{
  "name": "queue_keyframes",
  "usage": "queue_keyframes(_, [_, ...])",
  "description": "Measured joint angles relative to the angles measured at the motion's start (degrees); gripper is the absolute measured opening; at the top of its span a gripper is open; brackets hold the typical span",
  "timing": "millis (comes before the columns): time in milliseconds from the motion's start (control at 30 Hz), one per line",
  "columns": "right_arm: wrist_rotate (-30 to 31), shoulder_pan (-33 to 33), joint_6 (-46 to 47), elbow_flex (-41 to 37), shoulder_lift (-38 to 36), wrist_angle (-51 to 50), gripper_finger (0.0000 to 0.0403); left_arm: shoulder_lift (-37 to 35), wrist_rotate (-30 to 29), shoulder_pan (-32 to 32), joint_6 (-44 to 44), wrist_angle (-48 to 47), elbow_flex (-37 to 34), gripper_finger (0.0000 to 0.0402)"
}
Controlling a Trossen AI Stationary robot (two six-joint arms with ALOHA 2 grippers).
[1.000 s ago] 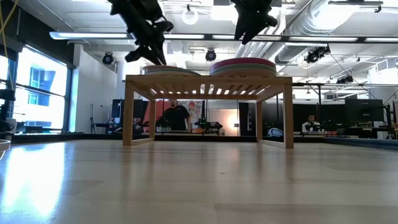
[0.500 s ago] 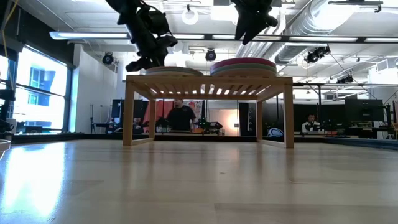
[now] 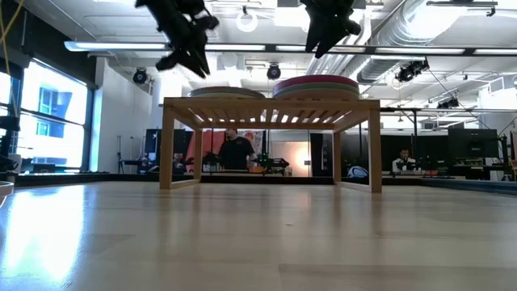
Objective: Place and stack plates onto a shelf
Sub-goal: Stack the white plate on the brown plate on the shelf
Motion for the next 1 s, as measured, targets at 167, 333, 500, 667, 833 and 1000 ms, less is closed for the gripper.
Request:
queue_keyframes(167, [-3.25, 0.02, 0.09, 0.0, 0.0, -0.19, 0.0167, -5.97, 0.18, -3.58, 2.6, -9.45, 0.08, 0.0053])
queue_keyframes(333, [-8.52, 0.02, 3.11, 0.0, 0.0, -0.84, 0.0167, -10.91, -0.42, -10.59, 4.86, -22.06, 0.06, 0.0053])
queue_keyframes(500, [-9.82, 1.56, 7.35, 0.0, 0.0, -2.85, 0.0167, -14.02, -0.45, -20.75, 6.99, -27.89, 0.06, 0.0053])
queue_keyframes(667, [-9.81, 5.14, 12.25, 0.0, 0.0, -4.18, 0.0167, -15.18, -4.07, -31.08, 6.65, -27.99, 0.06, 0.0053])
queue_keyframes(833, [-9.8, 9.75, 18.59, 0.0, 0.0, -4.08, 0.0167, -15.2, -6.51, -42.72, 4.17, -30.43, -0.58, 0.0053])
queue_keyframes(1000, [-7.34, 15.27, 26.3, 0.0, 0.0, -4.07, 0.0167, -15.66, -8.85, -55.29, -0.7, -28.52, -6.08, 0.0053])
